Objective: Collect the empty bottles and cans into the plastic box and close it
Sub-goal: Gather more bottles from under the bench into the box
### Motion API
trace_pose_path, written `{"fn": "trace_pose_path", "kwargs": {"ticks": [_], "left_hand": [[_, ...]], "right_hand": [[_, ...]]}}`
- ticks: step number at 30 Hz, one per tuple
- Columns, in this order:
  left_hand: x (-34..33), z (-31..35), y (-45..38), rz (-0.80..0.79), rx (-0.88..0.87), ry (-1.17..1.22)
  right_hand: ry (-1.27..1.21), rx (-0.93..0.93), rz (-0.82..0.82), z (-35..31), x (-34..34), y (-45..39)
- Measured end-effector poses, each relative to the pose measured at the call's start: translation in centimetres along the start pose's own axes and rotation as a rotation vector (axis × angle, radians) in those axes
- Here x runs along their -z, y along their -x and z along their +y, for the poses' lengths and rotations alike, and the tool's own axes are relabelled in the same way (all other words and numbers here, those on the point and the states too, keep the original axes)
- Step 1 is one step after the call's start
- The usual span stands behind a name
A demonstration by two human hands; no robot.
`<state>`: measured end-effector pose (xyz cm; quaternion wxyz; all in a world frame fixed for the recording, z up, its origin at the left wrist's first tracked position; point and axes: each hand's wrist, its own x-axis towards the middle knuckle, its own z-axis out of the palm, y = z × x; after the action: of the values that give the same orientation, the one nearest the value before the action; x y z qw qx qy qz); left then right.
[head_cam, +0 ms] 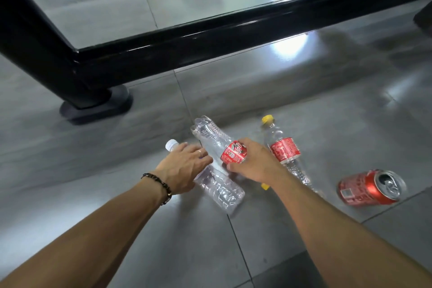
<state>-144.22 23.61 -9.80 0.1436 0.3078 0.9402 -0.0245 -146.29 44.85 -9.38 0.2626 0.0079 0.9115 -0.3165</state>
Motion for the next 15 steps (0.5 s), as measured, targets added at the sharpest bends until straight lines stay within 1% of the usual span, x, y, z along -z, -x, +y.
{"fn": "trace_pose_path", "kwargs": {"ticks": [4,7,11,15], "left_hand": [[1.3,0.5,1.8,-0.006,0.025,0.048],[4.5,1.6,4.4,0.008,0.050,0.089],[11.8,3.6,9.3,-0.011,0.116,0.155],[21.3,5.3,15.0,-0.031,0.206,0.214]], "right_hand": [[-0.095,0.008,0.020,-1.1,1.3,1.3],[-0.137,0.003,0.004,-2.9,3.9,4.3],[-0.157,-0.003,0.002,-7.1,9.3,10.0],[-0.153,0.000,-0.044,-12.9,15.0,16.4]]}}
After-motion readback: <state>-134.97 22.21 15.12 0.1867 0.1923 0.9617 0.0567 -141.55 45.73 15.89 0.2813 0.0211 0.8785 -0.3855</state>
